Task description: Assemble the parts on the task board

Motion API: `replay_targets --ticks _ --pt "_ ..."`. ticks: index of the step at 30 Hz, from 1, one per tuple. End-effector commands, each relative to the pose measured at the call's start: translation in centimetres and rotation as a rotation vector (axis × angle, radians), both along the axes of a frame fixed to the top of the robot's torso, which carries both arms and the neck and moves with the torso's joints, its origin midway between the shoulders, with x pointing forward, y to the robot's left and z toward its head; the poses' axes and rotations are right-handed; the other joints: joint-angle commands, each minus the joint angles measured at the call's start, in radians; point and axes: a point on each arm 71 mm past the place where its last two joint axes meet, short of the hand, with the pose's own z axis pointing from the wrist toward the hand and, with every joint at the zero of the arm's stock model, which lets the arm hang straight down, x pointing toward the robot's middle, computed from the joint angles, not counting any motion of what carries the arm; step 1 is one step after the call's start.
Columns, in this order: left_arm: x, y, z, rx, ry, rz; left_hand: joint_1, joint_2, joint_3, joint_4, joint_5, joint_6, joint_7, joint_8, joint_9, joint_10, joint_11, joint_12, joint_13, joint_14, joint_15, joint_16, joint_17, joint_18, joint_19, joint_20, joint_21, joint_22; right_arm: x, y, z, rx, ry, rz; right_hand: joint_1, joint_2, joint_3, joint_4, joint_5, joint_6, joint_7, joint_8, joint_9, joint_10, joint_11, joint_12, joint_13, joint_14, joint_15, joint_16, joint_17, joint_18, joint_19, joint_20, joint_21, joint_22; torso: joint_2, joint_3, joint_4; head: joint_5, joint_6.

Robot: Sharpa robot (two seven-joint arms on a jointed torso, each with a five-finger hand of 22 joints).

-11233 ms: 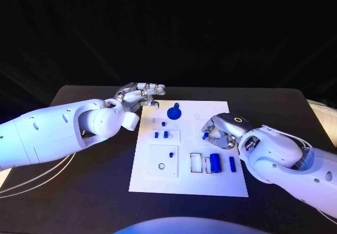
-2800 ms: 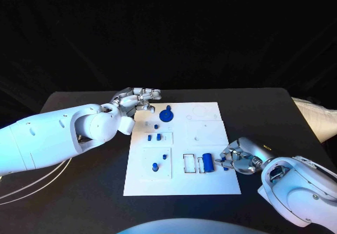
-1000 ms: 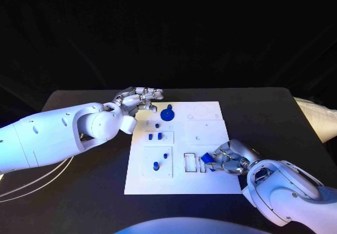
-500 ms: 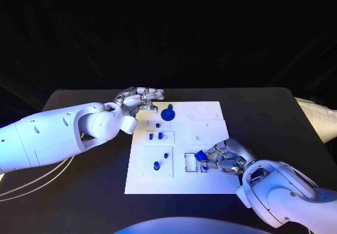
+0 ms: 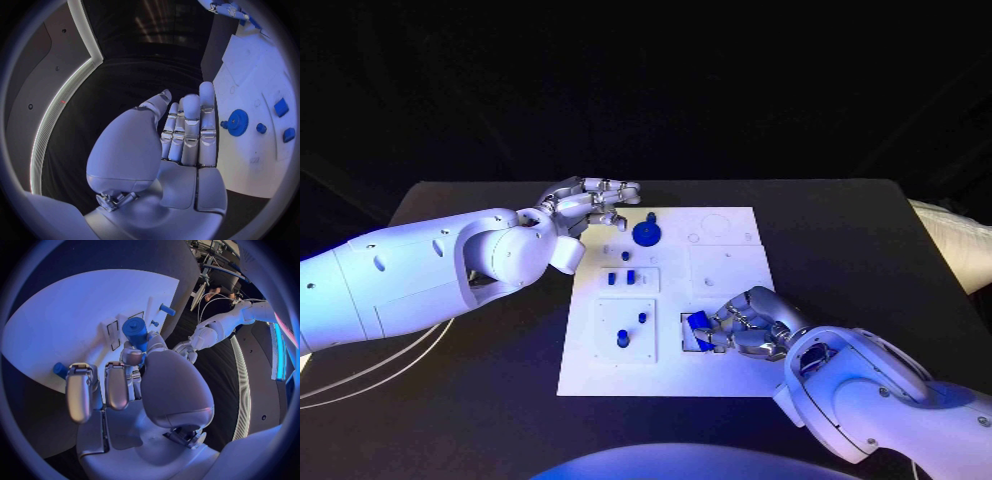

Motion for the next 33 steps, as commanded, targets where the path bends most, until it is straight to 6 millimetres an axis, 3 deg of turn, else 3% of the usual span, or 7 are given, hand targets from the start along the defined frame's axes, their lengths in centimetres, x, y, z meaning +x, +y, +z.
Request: replay_targets --ticks 1,7,11,15,20,25,33 --pt "-0.08 -0.32 0.1 -0.007 -0.008 -0.025 0.013 0.0 0.001 -0.005 0.0 -0.007 0.002 0.005 -0.001 -0.007 0.003 0.004 0.002 -0.008 -0.001 0.006 -0.002 0.02 0.002 0.003 -0.005 -0.001 -0.08 0.32 -0.17 -0.056 0.004 0.038 -0.028 -0.005 -0.022 -0.003 -0.007 0.012 -0.007 -0.005 0.119 0.009 0.001 -0.006 0.002 0.049 -0.003 0.002 0.001 -0.005 0.001 -0.005 0.004 0.07 0.0 0.0004 -0.0006 0.001 -0.001" --pt "-0.09 -0.3 0.1 -0.006 -0.008 -0.025 0.013 0.0 0.001 -0.005 0.0 -0.007 0.002 0.005 -0.001 -0.007 0.003 0.004 0.002 -0.008 -0.001 0.006 -0.002 0.02 0.002 0.003 -0.005 -0.001 0.05 0.27 -0.27 -0.081 -0.003 0.044 -0.083 0.002 -0.059 -0.003 -0.063 0.016 -0.009 -0.01 0.127 0.01 0.001 -0.015 0.003 0.049 -0.004 -0.001 -0.002 -0.005 0.0 -0.005 0.003 0.069 0.001 0.0007 -0.0009 0.002 -0.002" --pt "-0.09 -0.29 0.1 -0.006 -0.007 -0.025 0.013 0.0 0.001 -0.005 0.0 -0.007 0.002 0.005 -0.001 -0.007 0.003 0.004 0.002 -0.008 -0.001 0.006 -0.002 0.02 0.002 0.003 -0.005 -0.001 0.15 0.21 -0.32 -0.097 -0.012 0.049 -0.127 -0.001 -0.096 -0.003 -0.147 0.014 -0.008 -0.016 0.135 0.001 0.001 -0.045 -0.012 0.046 -0.003 -0.009 -0.011 -0.003 -0.005 -0.004 -0.002 0.062 0.0 0.0012 -0.0021 0.004 -0.002" --pt "-0.09 -0.31 0.09 -0.006 -0.007 -0.026 0.015 0.0 0.001 -0.006 0.0 -0.008 0.002 0.005 -0.001 -0.007 0.003 0.005 0.002 -0.008 -0.001 0.006 -0.002 0.02 0.003 0.003 -0.005 -0.002 0.21 0.26 -0.27 -0.106 -0.026 0.054 -0.213 -0.052 -0.119 0.001 -0.273 0.009 -0.007 -0.022 0.143 -0.013 0.004 -0.085 -0.035 0.044 -0.001 -0.018 -0.022 -0.001 -0.01 -0.003 -0.007 0.054 0.0 0.0017 -0.0018 0.003 -0.002" --pt "-0.09 -0.3 0.08 -0.006 -0.006 -0.027 0.014 0.0 0.0 -0.006 0.0 -0.008 0.003 0.005 -0.001 -0.007 0.003 0.006 0.002 -0.008 -0.001 0.006 -0.003 0.02 0.003 0.003 -0.005 -0.002 0.19 0.24 -0.22 -0.121 -0.036 0.065 -0.296 -0.111 -0.087 0.004 -0.317 -0.002 -0.001 -0.03 0.149 -0.035 0.009 -0.134 -0.067 0.04 0.003 -0.03 -0.036 0.002 -0.02 0.001 -0.017 0.04 0.0 0.0016 -0.0016 0.002 -0.002" --pt "-0.09 -0.26 0.07 -0.006 -0.006 -0.027 0.014 0.0 0.0 -0.006 0.0 -0.008 0.003 0.005 -0.001 -0.007 0.003 0.006 0.002 -0.008 -0.001 0.006 -0.003 0.02 0.003 0.003 -0.005 -0.002 0.02 0.33 -0.02 -0.122 -0.048 0.081 -0.24 -0.081 -0.048 -0.003 -0.287 0.001 -0.002 -0.03 0.157 -0.032 0.008 -0.138 -0.065 0.042 0.003 -0.03 -0.032 0.001 -0.017 0.002 -0.016 0.043 0.001 0.0024 -0.0025 0.003 -0.004" --pt "-0.12 -0.28 0.06 -0.007 -0.005 -0.03 0.014 0.0 0.0 -0.006 0.0 -0.008 0.003 0.005 -0.001 -0.007 0.003 0.006 0.002 -0.008 -0.001 0.006 -0.003 0.02 0.003 0.003 -0.005 -0.002 -0.01 0.55 0.23 -0.15 -0.089 0.101 -0.026 -0.015 0.007 -0.086 -0.265 0.023 -0.011 -0.02 0.174 -0.005 -0.001 -0.098 -0.026 0.047 -0.005 -0.019 -0.014 -0.003 -0.005 -0.004 -0.006 0.061 0.0 0.0006 -0.001 0.0 -0.007"
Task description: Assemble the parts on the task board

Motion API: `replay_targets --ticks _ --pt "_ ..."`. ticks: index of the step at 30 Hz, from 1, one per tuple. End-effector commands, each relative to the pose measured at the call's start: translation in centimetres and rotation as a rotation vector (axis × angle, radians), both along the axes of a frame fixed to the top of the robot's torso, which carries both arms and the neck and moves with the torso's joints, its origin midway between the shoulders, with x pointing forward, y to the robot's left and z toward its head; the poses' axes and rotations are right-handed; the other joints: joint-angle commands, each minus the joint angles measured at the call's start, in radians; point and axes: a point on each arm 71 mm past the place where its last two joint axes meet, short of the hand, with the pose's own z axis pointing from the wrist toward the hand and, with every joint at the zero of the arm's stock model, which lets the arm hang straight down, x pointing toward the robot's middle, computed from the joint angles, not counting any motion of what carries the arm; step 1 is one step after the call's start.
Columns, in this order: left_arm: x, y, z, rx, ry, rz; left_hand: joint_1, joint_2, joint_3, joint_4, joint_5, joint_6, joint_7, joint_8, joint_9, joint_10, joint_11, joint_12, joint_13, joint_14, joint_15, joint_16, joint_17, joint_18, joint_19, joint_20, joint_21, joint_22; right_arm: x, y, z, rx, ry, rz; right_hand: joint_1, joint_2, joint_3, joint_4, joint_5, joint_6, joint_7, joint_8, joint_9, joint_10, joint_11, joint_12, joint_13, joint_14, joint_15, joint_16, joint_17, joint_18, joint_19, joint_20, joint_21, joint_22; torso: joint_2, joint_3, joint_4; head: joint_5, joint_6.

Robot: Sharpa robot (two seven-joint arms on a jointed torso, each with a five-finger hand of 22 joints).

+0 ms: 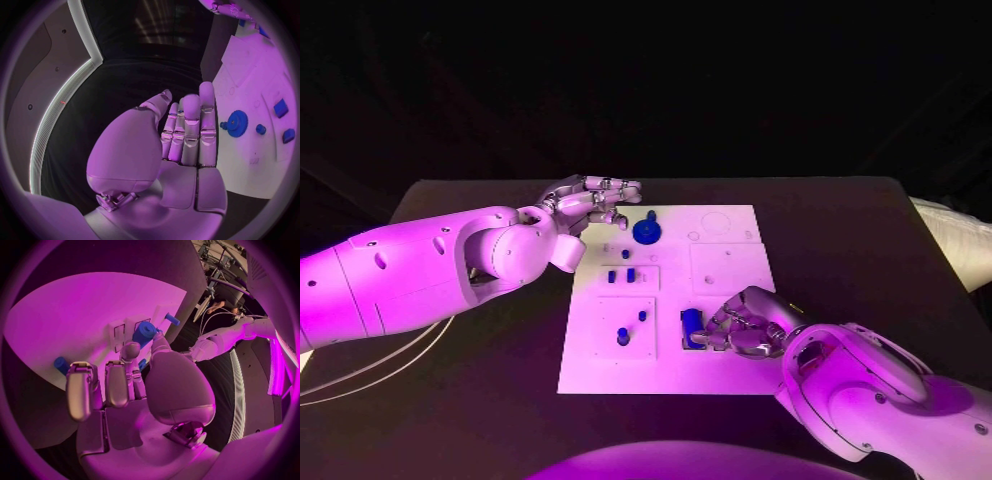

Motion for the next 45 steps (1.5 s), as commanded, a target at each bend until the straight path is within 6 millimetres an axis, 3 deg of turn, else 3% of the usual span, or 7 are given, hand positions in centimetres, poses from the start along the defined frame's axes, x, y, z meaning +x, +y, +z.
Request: replay_targets --ticks 1,9,21,28,33,41,45 --pt "-0.1 -0.3 0.1 -0.01 -0.005 -0.024 0.006 0.0 0.0 -0.006 0.0 -0.004 -0.001 0.006 -0.001 -0.007 0.003 0.006 0.001 -0.008 -0.001 0.006 -0.001 0.02 0.003 0.003 -0.005 -0.002 0.1 0.2 0.1 -0.047 -0.041 0.03 0.046 0.022 0.013 -0.022 -0.018 0.015 -0.001 0.007 0.005 0.018 -0.001 0.024 0.02 0.048 -0.006 0.011 0.011 -0.004 0.009 -0.004 0.009 0.064 0.0 -0.0016 0.002 -0.004 -0.001" --pt "-0.1 -0.3 0.1 -0.009 -0.004 -0.024 0.006 0.0 0.0 -0.006 0.0 -0.004 -0.001 0.006 -0.001 -0.007 0.003 0.006 0.001 -0.008 -0.001 0.006 -0.001 0.02 0.003 0.003 -0.005 -0.002 0.4 0.4 -0.2 -0.06 -0.045 0.031 0.072 0.047 0.023 -0.034 -0.032 0.026 -0.006 0.012 0.011 0.035 -0.006 0.049 0.042 0.052 -0.01 0.025 0.031 -0.006 0.017 -0.008 0.016 0.076 0.0 -0.0011 0.0014 -0.002 -0.003" --pt "-0.2 -0.1 0.1 -0.008 -0.002 -0.024 0.005 0.001 -0.001 -0.005 -0.001 -0.005 0.0 0.006 -0.002 -0.008 0.004 0.007 0.001 -0.009 -0.001 0.006 -0.002 0.019 0.003 0.004 -0.006 -0.002 -0.1 -0.5 0.5 -0.031 -0.078 0.002 0.04 0.032 -0.007 -0.017 -0.016 0.023 -0.004 0.009 0.014 0.035 -0.004 0.032 0.035 0.05 -0.01 0.02 0.025 -0.005 0.013 -0.009 0.013 0.071 -0.001 -0.0004 -0.0006 -0.002 -0.001" --pt "-0.2 0.0 0.1 -0.01 -0.003 -0.027 0.005 0.001 -0.002 -0.005 -0.001 -0.005 0.0 0.007 -0.002 -0.008 0.004 0.007 0.001 -0.009 0.0 0.005 -0.004 0.019 0.003 0.004 -0.006 -0.002 -0.5 -3.5 1.7 -0.023 -0.124 -0.055 0.051 0.031 -0.015 -0.014 0.045 0.001 0.004 -0.005 0.013 0.006 0.002 -0.032 -0.008 0.045 -0.005 0.004 0.006 0.0 -0.001 -0.006 0.0 0.05 -0.002 -0.0014 -0.0019 -0.007 0.003" --pt "-0.2 0.0 0.1 -0.012 -0.005 -0.029 0.004 0.001 -0.002 -0.005 -0.001 -0.005 0.0 0.007 -0.002 -0.009 0.004 0.007 0.001 -0.01 0.0 0.005 -0.005 0.019 0.003 0.004 -0.006 -0.002 0.1 -6.3 2.5 -0.068 -0.131 -0.084 0.093 0.04 -0.005 -0.025 0.111 -0.059 0.026 -0.053 -0.004 -0.023 0.018 -0.1 -0.053 0.042 0.007 -0.006 -0.006 0.001 -0.007 0.002 -0.006 0.042 -0.004 -0.0002 -0.0079 -0.017 0.008" --pt "-0.2 -0.1 0.1 -0.014 -0.003 -0.035 0.004 0.001 -0.003 -0.005 -0.001 -0.005 0.0 0.007 -0.002 -0.009 0.004 0.008 0.001 -0.01 0.0 0.005 -0.006 0.019 0.003 0.004 -0.006 -0.002 0.9 -8.8 2.3 -0.195 -0.145 -0.095 0.1 0.043 -0.008 -0.013 0.114 -0.02 0.021 -0.059 -0.007 -0.035 0.015 -0.161 -0.098 0.042 0.007 -0.01 -0.008 0.002 -0.007 0.007 -0.007 0.042 -0.004 0.0024 -0.0122 -0.027 0.018" --pt "-0.2 -0.1 -0.1 -0.013 -0.001 -0.035 0.004 0.001 -0.003 -0.005 -0.001 -0.005 0.0 0.007 -0.002 -0.009 0.004 0.008 0.001 -0.01 0.0 0.005 -0.006 0.019 0.003 0.004 -0.006 -0.002 1.1 -9.3 2.0 -0.237 -0.145 -0.099 0.094 0.045 -0.013 -0.001 0.119 -0.002 0.016 -0.059 -0.005 -0.037 0.012 -0.188 -0.116 0.04 0.005 -0.016 -0.016 0.003 -0.01 0.006 -0.01 0.037 -0.004 0.0005 -0.0107 -0.031 0.02"
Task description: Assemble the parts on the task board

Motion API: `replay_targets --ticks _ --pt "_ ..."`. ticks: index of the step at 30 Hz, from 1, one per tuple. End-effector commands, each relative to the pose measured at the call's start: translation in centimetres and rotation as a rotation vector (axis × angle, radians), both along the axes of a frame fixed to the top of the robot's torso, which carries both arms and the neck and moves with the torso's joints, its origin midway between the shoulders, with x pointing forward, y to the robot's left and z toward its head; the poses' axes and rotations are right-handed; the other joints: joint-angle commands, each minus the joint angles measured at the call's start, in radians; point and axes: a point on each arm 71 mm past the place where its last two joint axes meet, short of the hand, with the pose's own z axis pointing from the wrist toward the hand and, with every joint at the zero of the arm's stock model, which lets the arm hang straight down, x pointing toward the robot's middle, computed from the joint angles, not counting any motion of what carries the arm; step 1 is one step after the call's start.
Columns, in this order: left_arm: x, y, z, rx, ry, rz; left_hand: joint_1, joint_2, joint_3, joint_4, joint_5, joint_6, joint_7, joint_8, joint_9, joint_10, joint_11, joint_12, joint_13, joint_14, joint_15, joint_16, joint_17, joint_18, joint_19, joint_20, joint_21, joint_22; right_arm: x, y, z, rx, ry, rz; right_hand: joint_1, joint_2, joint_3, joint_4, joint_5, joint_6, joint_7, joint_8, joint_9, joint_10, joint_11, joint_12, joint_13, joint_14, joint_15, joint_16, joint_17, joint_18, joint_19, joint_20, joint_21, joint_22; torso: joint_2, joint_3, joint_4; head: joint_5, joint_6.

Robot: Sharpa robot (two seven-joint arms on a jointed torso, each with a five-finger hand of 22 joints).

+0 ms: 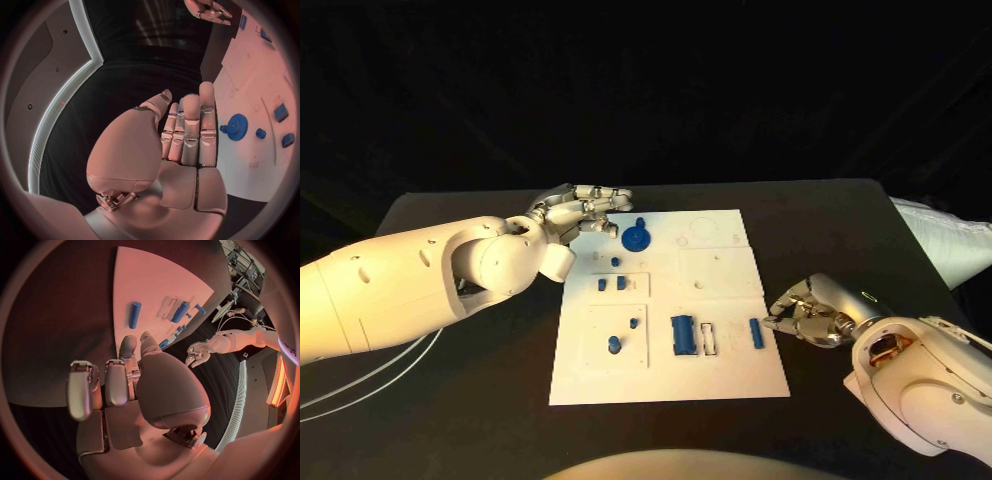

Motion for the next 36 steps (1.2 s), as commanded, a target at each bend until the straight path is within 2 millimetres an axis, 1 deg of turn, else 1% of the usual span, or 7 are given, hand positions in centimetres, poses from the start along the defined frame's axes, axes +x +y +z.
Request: replay_targets --ticks 1,7,11,16,27,34,36 --pt "-0.1 -0.3 0.0 -0.011 -0.004 -0.023 0.004 0.001 -0.003 -0.005 -0.001 -0.005 0.0 0.007 -0.001 -0.005 0.0 0.004 0.002 -0.008 0.002 0.005 -0.001 0.019 0.003 0.004 -0.006 -0.001 0.1 -0.1 -0.2 -0.078 -0.002 0.028 -0.002 -0.002 0.0 0.006 0.005 0.007 -0.001 -0.003 0.001 -0.004 0.001 -0.003 -0.002 0.038 0.003 -0.007 -0.003 0.003 -0.006 0.002 -0.004 0.038 0.001 -0.0007 0.0007 -0.005 0.002" --pt "-0.2 -0.4 -0.2 -0.012 -0.001 -0.026 0.004 0.001 -0.003 -0.005 -0.001 -0.005 0.0 0.007 -0.001 -0.005 0.0 0.004 0.002 -0.008 0.002 0.005 -0.001 0.019 0.003 0.004 -0.006 -0.001 0.3 0.3 -0.8 -0.108 0.016 0.047 -0.013 -0.008 -0.01 0.021 0.005 0.016 -0.002 -0.007 0.002 0.004 -0.001 -0.006 -0.002 0.038 0.001 -0.008 -0.003 0.003 -0.006 0.0 -0.004 0.038 0.0 -0.0009 0.0007 -0.006 -0.001" --pt "-0.2 -0.4 -0.2 -0.011 0.0 -0.025 0.003 0.001 -0.004 -0.005 -0.001 -0.005 0.0 0.007 -0.001 -0.006 0.0 0.005 0.002 -0.008 0.002 0.005 0.0 0.019 0.003 0.004 -0.007 -0.002 0.4 1.0 -1.4 -0.112 0.03 0.062 -0.017 -0.01 -0.013 0.026 0.004 0.018 -0.003 -0.008 0.003 0.007 -0.001 -0.004 -0.001 0.039 0.001 -0.008 -0.003 0.003 -0.005 0.0 -0.004 0.038 0.0 0.0005 -0.0007 -0.002 -0.003" --pt "-0.2 -0.4 -0.3 -0.012 0.002 -0.027 0.003 0.001 -0.004 -0.005 -0.001 -0.005 0.0 0.007 -0.001 -0.006 0.0 0.005 0.002 -0.008 0.002 0.005 0.0 0.019 0.003 0.004 -0.007 -0.002 0.3 1.5 -1.8 -0.113 0.043 0.076 -0.02 -0.012 -0.016 0.032 0.005 0.018 -0.003 -0.01 0.003 0.009 -0.001 -0.003 0.001 0.04 0.001 -0.006 0.001 0.002 -0.003 0.0 -0.002 0.042 0.001 -0.0009 0.0059 -0.004 -0.005" --pt "-0.2 -0.5 -0.3 -0.012 0.0 -0.027 0.003 0.001 -0.004 -0.005 -0.001 -0.005 0.0 0.007 -0.001 -0.006 0.0 0.005 0.002 -0.008 0.002 0.005 0.0 0.019 0.003 0.004 -0.007 -0.002 0.5 2.4 -2.1 -0.178 0.03 0.127 -0.024 -0.01 -0.019 0.042 0.006 0.022 -0.004 -0.013 0.004 0.016 -0.002 0.002 0.006 0.041 0.0 -0.004 0.004 0.001 -0.001 -0.001 0.0 0.045 0.001 -0.0028 0.0129 -0.006 -0.007" --pt "-0.2 -0.5 -0.3 -0.01 -0.003 -0.028 0.002 0.003 -0.004 -0.004 -0.001 -0.005 0.0 0.008 -0.001 -0.006 0.0 0.006 0.002 -0.009 0.003 0.006 -0.002 0.019 0.003 0.004 -0.007 -0.002 0.4 3.3 -2.5 -0.318 0.01 0.213 0.003 -0.013 -0.017 0.037 -0.03 0.029 -0.006 -0.018 0.007 0.022 -0.004 0.005 0.013 0.041 -0.002 -0.004 0.006 0.0 0.002 -0.003 0.002 0.05 0.003 -0.0042 0.018 -0.002 -0.01" --pt "-0.2 -0.5 -0.4 -0.01 -0.003 -0.027 0.0 0.006 -0.005 -0.001 -0.001 -0.006 0.0 0.009 -0.001 -0.007 0.001 0.007 0.002 -0.009 0.003 0.006 -0.002 0.019 0.003 0.004 -0.008 -0.002 0.3 3.5 -2.8 -0.37 0.014 0.239 0.015 -0.011 -0.014 0.033 -0.054 0.03 -0.006 -0.021 0.008 0.022 -0.004 0.004 0.013 0.041 -0.002 -0.005 0.006 0.0 0.002 -0.003 0.001 0.05 0.002 -0.005 0.0184 -0.003 -0.011"
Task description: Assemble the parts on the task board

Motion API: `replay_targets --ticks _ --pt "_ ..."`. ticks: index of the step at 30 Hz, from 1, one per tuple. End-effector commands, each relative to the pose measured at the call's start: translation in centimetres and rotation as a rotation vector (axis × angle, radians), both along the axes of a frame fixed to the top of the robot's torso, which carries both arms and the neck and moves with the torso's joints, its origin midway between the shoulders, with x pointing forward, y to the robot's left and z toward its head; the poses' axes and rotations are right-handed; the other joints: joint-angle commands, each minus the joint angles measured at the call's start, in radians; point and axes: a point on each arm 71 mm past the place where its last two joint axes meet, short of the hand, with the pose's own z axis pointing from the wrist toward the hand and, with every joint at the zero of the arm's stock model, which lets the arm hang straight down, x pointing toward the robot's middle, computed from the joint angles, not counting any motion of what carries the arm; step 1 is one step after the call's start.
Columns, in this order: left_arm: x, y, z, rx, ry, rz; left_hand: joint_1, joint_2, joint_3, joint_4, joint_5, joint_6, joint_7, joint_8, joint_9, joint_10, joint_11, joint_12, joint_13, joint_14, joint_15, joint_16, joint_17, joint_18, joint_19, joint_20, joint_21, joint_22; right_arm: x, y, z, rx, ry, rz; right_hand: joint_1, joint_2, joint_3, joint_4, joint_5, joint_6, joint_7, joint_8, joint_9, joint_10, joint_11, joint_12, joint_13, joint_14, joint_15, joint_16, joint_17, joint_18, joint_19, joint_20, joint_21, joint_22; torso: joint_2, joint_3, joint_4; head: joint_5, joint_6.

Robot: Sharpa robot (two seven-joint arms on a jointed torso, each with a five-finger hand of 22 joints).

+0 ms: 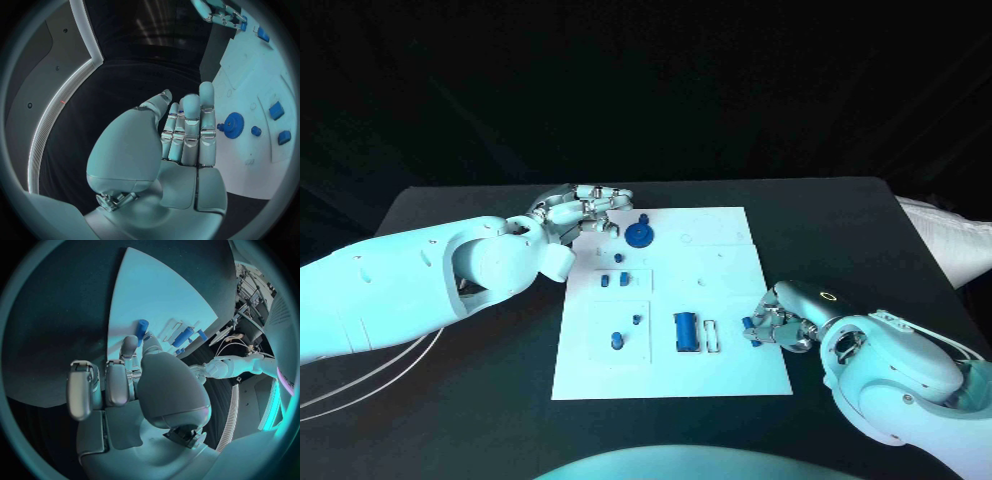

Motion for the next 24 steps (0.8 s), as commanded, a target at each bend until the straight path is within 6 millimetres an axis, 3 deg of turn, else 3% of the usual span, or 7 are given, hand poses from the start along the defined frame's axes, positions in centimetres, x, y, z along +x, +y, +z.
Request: replay_targets --ticks 1,6,15,18,24 --pt "-0.1 -0.2 0.1 -0.008 -0.011 -0.018 -0.003 0.008 -0.006 0.001 -0.001 -0.006 0.0 0.006 -0.001 -0.008 0.001 0.008 0.001 -0.004 0.001 0.007 -0.002 0.019 0.003 0.005 -0.004 -0.002 -0.3 0.3 -0.9 -0.194 0.002 0.09 0.017 0.001 0.006 -0.004 -0.04 0.01 0.001 -0.009 -0.001 0.008 0.0 0.003 0.002 0.042 -0.002 0.0 0.003 0.0 0.002 -0.003 0.002 0.05 0.0 -0.0018 0.0029 0.001 -0.002" --pt "-0.1 -0.2 0.1 -0.008 -0.009 -0.021 -0.005 0.009 -0.006 0.003 -0.001 -0.006 0.0 0.006 -0.002 -0.008 0.001 0.009 0.001 -0.004 0.001 0.007 -0.002 0.019 0.003 0.005 -0.005 -0.002 -0.5 1.0 -1.6 -0.262 0.002 0.132 0.042 0.004 0.017 -0.017 -0.123 0.011 0.002 -0.016 0.002 0.01 0.001 0.007 0.01 0.044 -0.001 0.011 0.02 -0.003 0.007 -0.002 0.007 0.059 0.0 -0.0021 0.004 -0.001 -0.002" --pt "-0.1 -0.2 0.0 -0.008 -0.006 -0.024 -0.006 0.01 -0.007 0.004 -0.001 -0.007 0.0 0.006 -0.002 -0.01 0.001 0.009 0.001 -0.005 0.001 0.007 -0.003 0.019 0.002 0.005 -0.005 -0.002 -0.7 1.3 -2.0 -0.281 0.0 0.146 0.105 0.024 0.063 -0.052 -0.137 0.022 -0.003 -0.018 0.007 0.016 -0.005 0.028 0.032 0.045 -0.005 0.014 0.026 -0.003 0.01 -0.005 0.01 0.064 0.0 -0.004 0.0069 -0.005 -0.003" --pt "-0.2 -0.3 0.0 -0.01 -0.006 -0.027 -0.006 0.01 -0.007 0.004 -0.001 -0.007 0.0 0.006 -0.002 -0.01 0.001 0.009 0.001 -0.005 0.001 0.007 -0.003 0.019 0.002 0.005 -0.005 -0.002 -0.7 1.4 -1.9 -0.256 -0.012 0.137 0.124 0.049 0.095 -0.058 -0.16 0.032 -0.009 -0.016 0.01 0.033 -0.009 0.065 0.061 0.046 -0.009 0.018 0.032 -0.005 0.013 -0.008 0.013 0.069 0.001 -0.0038 0.0079 -0.007 -0.003" --pt "-0.2 -0.3 0.0 -0.01 -0.005 -0.028 -0.006 0.01 -0.007 0.004 0.0 -0.007 0.0 0.006 -0.002 -0.01 0.001 0.009 0.001 -0.005 0.001 0.006 -0.005 0.019 0.002 0.005 -0.005 -0.002 -0.8 1.5 -1.5 -0.145 -0.024 0.1 0.145 0.087 0.159 -0.064 -0.158 0.035 -0.015 -0.02 0.012 0.042 -0.014 0.082 0.077 0.047 -0.014 0.022 0.039 -0.006 0.017 -0.013 0.016 0.075 0.0 -0.004 0.0101 -0.009 -0.002"
